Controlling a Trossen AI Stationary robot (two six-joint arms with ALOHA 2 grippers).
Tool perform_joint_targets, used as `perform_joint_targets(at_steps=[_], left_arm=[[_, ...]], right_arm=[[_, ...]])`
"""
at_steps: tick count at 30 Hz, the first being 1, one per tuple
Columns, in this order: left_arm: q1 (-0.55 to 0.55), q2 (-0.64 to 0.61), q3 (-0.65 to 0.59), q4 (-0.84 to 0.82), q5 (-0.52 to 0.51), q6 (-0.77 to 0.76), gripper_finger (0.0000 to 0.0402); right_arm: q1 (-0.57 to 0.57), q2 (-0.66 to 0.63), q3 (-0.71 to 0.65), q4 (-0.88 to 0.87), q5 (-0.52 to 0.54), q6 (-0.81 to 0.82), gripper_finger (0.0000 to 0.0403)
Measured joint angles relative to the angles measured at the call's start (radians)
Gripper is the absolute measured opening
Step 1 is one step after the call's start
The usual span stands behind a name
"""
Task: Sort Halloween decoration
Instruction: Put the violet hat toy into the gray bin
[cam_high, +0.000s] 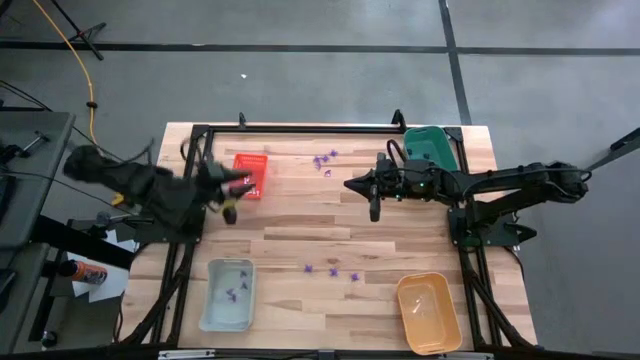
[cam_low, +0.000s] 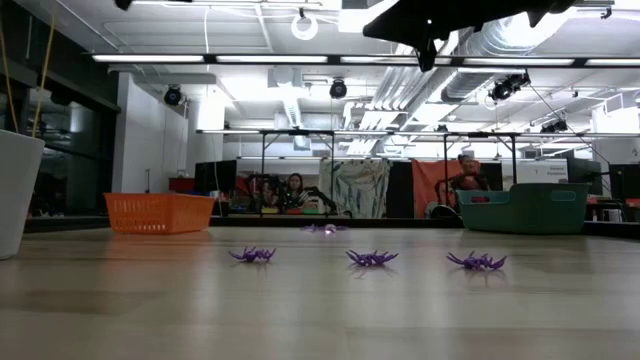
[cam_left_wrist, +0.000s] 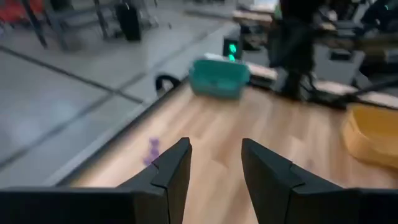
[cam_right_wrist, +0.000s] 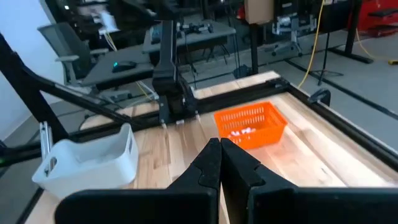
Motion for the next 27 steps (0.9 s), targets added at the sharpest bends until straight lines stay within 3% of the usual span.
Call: perform_joint_targets(at_steps=[4,7,10,16,27], left_arm=[[0.192,-0.029,-0.078,0.228,0.207,0.172,0.0133],[0.292,-0.011,-0.169,0.426,0.369,0.219,0.0133],[0.344,0.039,-0.252,0.605,0.460,0.209,0.0133],[0.354,0.141,-0.303,0.823,0.536,0.179,0.0133],[0.354,0.191,-0.304,0.882,0.567,0.206,0.0133]], right_arm=[[0.000,-0.007,0.000,0.008,0.000,0.000,0.0000],[0.000,-0.007,0.000,0.030,-0.002,-0.001,0.0000],[0.000,-0.007,0.000,0.060,-0.021,-0.030,0.0000],[0.000,-0.007,0.000,0.103,-0.036,-0.053,0.0000],[0.000,-0.007,0.000,0.103,-0.036,-0.045,0.0000]])
